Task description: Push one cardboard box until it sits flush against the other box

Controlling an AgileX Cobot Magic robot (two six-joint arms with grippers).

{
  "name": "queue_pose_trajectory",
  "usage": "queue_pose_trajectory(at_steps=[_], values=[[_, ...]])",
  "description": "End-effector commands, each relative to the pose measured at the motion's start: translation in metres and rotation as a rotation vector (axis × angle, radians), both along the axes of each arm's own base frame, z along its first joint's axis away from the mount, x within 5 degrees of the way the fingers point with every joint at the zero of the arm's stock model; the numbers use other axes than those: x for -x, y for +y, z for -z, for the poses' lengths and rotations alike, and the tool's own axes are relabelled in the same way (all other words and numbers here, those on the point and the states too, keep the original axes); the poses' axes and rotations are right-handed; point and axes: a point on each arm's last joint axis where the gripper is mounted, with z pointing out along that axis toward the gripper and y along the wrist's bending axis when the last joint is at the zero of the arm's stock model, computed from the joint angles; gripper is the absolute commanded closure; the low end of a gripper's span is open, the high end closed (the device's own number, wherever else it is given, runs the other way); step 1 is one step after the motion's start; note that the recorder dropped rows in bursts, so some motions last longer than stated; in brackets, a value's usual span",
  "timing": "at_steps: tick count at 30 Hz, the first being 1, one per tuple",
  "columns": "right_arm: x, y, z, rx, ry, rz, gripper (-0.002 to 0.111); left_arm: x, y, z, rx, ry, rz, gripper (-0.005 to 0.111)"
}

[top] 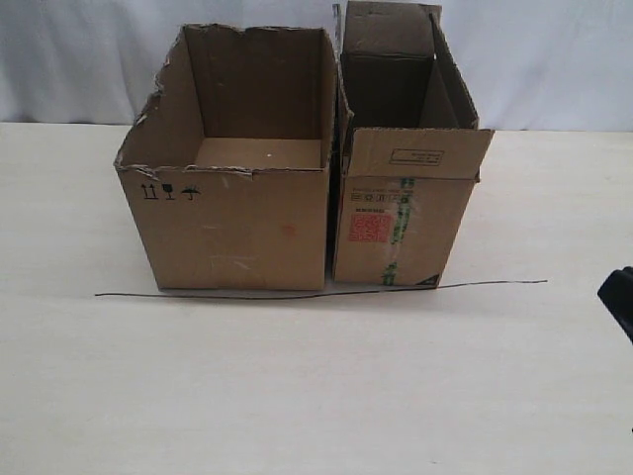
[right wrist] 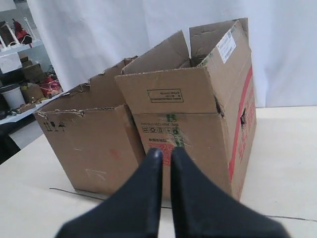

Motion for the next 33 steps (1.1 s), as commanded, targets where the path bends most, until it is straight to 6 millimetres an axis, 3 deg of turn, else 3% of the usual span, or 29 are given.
queue_pose_trajectory(at_steps=[1, 4, 6, 13, 22, 30, 33], values=[[0.001, 0.001, 0.001, -0.009, -0.001, -0.011, 0.103, 0.0, -0.001, 0.0, 0.006, -0.011, 0.009, 0.107], [0.001, 0.001, 0.001, 0.005, -0.008, -0.013, 0.103, 0.0, -0.001, 0.0, 0.006, -0.011, 0.009, 0.107], [0.001, -0.004, 0.002, 0.105, -0.055, 0.039, 0.103, 0.0, -0.001, 0.0, 0.006, -0.011, 0.009, 0.107], [0.019, -0.027, 0.011, 0.073, -0.225, 0.268, 0.103, 0.0, -0.001, 0.0, 0.006, -0.011, 0.009, 0.107], [0.015, -0.046, 0.014, 0.128, -0.2, 0.49, 0.103, 0.0, -0.001, 0.0, 0.006, -0.01, 0.009, 0.107], [0.015, -0.042, 0.012, 0.339, -0.303, 0.435, 0.103, 0.0, -0.001, 0.0, 0.006, -0.01, 0.009, 0.107], [0.015, -0.04, 0.014, 0.224, -0.24, 0.412, 0.103, 0.0, -0.001, 0.0, 0.006, -0.01, 0.009, 0.107]])
